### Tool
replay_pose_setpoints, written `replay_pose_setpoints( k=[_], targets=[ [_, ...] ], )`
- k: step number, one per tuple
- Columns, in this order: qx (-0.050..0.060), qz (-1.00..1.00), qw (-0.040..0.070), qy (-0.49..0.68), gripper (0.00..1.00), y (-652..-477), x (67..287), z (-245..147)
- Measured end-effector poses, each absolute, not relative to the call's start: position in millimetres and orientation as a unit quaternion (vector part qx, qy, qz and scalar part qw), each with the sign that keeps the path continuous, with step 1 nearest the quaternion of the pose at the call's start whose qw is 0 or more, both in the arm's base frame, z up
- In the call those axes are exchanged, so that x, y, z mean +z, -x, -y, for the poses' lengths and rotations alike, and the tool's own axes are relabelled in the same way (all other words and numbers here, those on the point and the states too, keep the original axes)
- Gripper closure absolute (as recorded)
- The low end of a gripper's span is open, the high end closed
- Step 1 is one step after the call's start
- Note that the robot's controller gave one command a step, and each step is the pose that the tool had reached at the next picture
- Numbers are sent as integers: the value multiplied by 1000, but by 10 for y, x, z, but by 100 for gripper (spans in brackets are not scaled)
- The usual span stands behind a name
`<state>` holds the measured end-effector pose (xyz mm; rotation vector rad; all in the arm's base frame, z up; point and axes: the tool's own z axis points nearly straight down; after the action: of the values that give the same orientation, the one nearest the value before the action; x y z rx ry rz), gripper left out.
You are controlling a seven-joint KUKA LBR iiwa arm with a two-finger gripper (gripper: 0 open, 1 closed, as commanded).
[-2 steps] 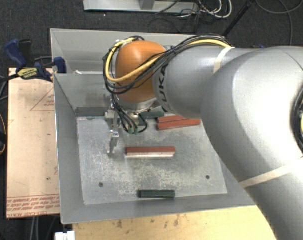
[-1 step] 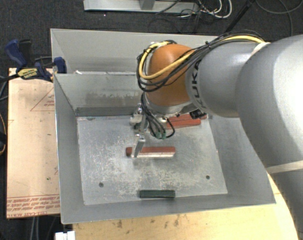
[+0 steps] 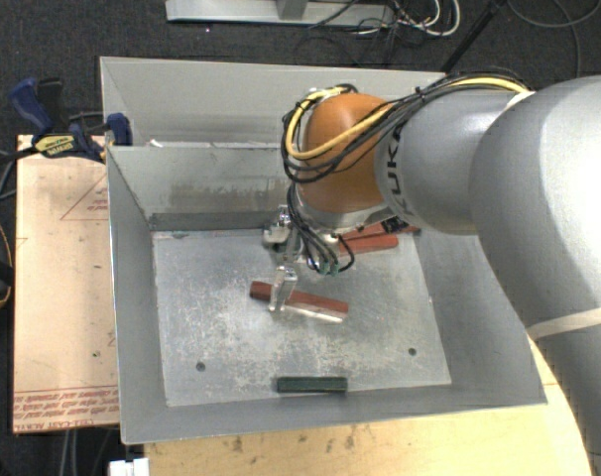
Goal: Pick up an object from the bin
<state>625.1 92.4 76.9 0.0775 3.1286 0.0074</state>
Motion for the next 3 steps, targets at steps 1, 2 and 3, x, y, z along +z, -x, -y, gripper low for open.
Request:
replay_pose_setpoints(
  k=[1, 2, 3],
  targets=[
    [2, -1000, 3, -24, 100, -6213, 818, -939],
    [2, -1000, 2, -24, 100, -6214, 818, -938],
    [1, -1000, 1, -24, 100, -6203, 838, -935]
  ],
)
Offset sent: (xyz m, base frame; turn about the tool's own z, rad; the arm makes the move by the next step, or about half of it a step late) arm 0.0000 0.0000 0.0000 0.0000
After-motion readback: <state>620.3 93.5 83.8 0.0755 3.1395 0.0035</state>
